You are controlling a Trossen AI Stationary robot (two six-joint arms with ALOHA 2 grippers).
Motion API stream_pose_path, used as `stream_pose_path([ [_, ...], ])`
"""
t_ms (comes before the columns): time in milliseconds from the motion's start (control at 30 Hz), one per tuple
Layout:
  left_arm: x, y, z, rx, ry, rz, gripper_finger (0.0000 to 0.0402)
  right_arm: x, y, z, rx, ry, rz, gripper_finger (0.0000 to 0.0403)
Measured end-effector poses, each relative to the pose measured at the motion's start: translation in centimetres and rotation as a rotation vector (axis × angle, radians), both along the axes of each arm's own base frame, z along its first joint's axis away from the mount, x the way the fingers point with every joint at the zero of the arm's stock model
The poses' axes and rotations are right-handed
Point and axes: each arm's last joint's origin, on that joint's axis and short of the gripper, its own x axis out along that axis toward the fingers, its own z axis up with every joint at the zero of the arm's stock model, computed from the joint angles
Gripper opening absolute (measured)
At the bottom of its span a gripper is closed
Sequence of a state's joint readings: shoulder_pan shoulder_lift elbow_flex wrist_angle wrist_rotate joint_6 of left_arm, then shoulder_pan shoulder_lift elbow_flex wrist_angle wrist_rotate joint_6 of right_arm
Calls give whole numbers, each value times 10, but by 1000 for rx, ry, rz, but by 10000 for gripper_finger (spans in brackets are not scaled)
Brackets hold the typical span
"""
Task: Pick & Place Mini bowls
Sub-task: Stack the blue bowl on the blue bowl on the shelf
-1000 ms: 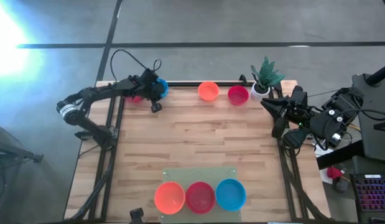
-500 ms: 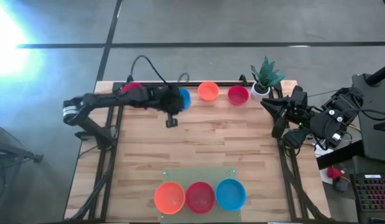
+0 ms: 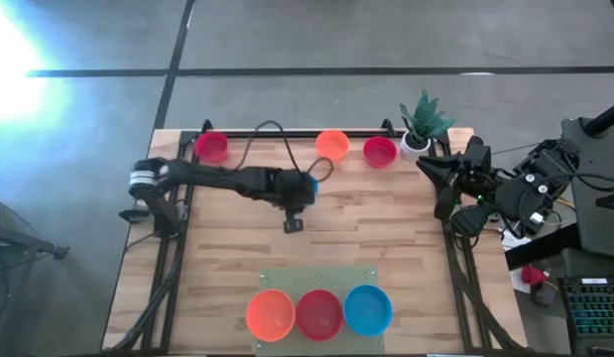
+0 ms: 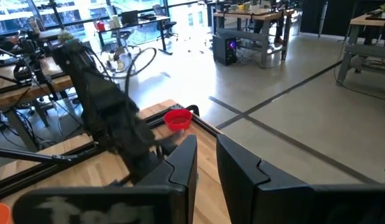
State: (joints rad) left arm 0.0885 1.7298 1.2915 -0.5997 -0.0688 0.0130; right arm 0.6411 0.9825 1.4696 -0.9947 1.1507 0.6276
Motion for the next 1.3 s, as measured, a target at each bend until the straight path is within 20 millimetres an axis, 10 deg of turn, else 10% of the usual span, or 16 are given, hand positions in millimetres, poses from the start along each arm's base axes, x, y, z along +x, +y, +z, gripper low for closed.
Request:
stream_pose_path([
  [367,25,-20,-39,-95,50,-44,0,0,0,0,0,0,0,59],
  [1300,33,-24,-47,-160,29,-46,43,0,0,0,-1,1,0,59],
])
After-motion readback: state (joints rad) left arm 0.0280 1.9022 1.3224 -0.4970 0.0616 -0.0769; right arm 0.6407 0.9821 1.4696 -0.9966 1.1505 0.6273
